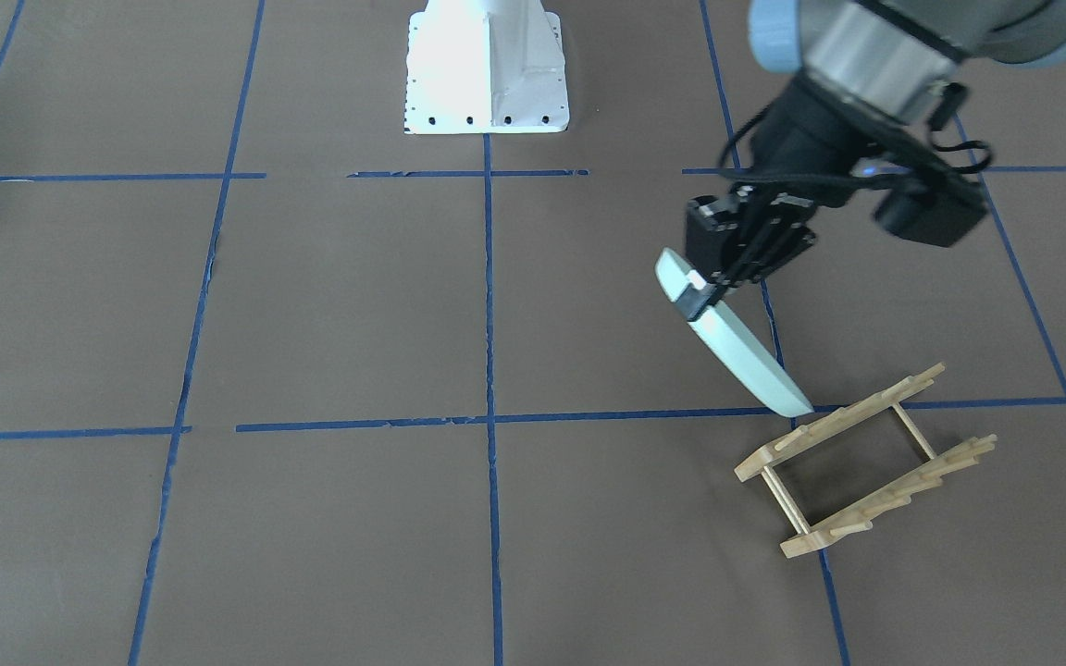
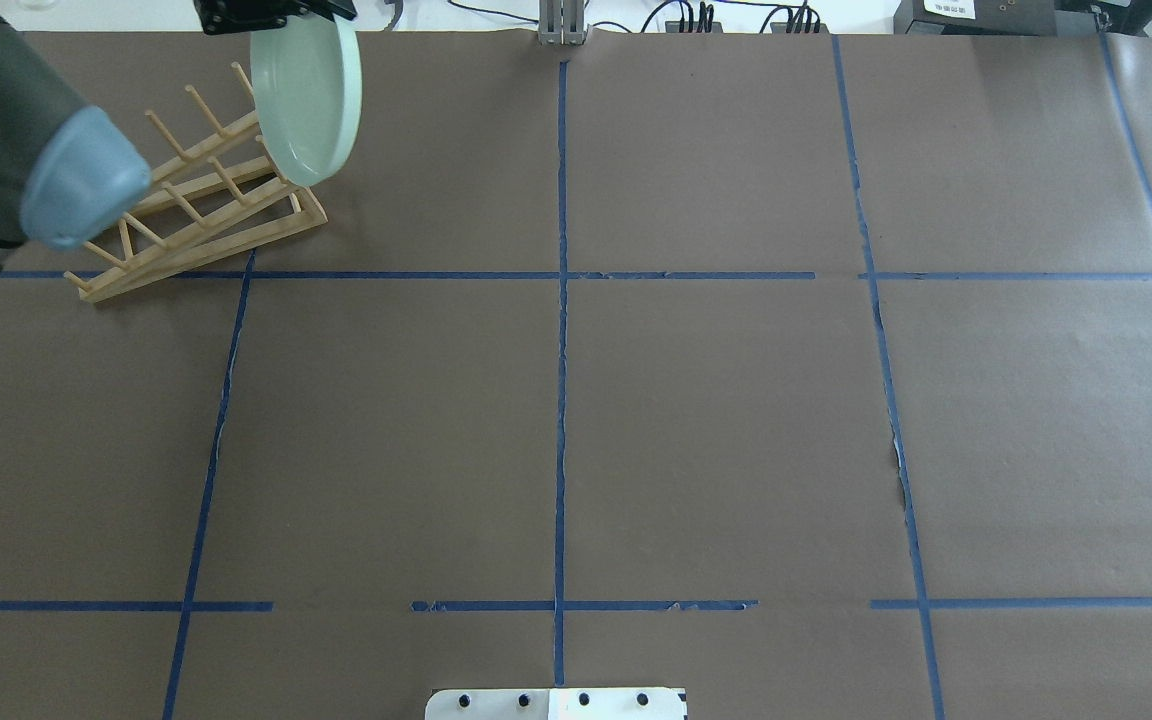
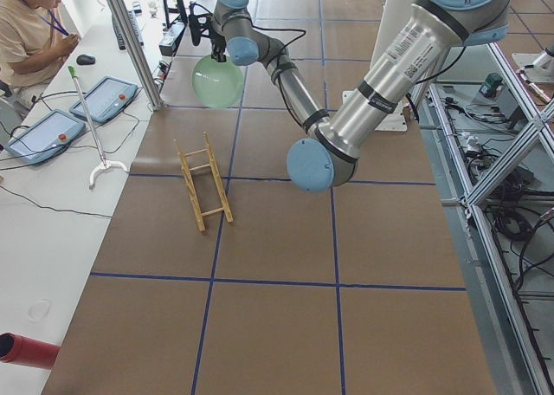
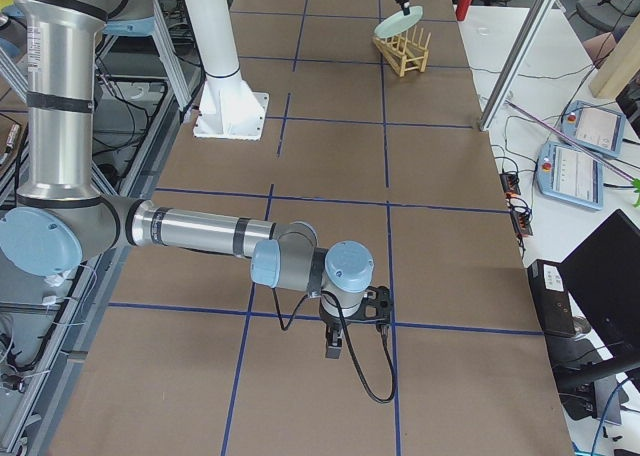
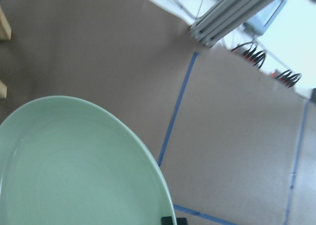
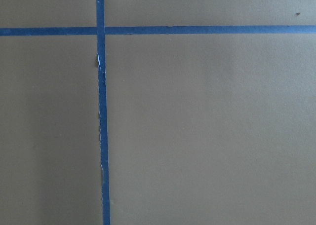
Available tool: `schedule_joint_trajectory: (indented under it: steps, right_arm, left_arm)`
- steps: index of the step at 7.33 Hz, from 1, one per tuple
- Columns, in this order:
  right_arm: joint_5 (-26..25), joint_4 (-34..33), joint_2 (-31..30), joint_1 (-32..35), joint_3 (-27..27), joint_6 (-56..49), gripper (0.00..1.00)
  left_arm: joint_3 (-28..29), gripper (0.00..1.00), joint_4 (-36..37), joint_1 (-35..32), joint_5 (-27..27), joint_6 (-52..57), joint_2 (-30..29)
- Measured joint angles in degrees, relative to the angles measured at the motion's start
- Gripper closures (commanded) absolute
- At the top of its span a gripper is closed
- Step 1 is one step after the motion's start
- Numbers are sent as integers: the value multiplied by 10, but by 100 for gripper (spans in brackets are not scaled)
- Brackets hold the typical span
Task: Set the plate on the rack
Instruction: 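Lift the plate with the left gripper and carry it above the rack, then lower the upright plate into a rack slot with the left gripper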
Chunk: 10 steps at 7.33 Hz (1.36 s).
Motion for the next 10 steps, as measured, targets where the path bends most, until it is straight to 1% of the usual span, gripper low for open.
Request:
schedule_joint_trajectory:
  steps: [1, 2, 3, 4, 6, 7, 8, 9, 10]
  right_arm:
    - [0, 0, 0, 0, 0, 0, 0]
    - [0, 0, 0, 0, 0, 0, 0]
    - [0, 0, 0, 0, 0, 0, 0]
    - [0, 0, 0, 0, 0, 0, 0]
    - [0, 0, 0, 0, 0, 0, 0]
    - [0, 0, 0, 0, 0, 0, 0]
    - [0, 0, 0, 0, 0, 0, 0]
    - [0, -1, 0, 0, 0, 0, 0]
    - [0, -1, 0, 0, 0, 0, 0]
  left_arm:
    - [36, 100, -105, -40, -52, 15, 27]
    - [75, 100, -197, -65, -83, 21, 39]
    - [114, 100, -288, -78, -95, 21, 48]
    - [148, 100, -391, -83, -84, 17, 64]
    - [210, 100, -595, -82, -20, -33, 92]
    - [236, 100, -663, -78, 15, -58, 95]
    - [251, 100, -702, -67, 47, -77, 97]
    - [262, 100, -722, -55, 71, -85, 97]
    - [274, 100, -733, -47, 80, -87, 97]
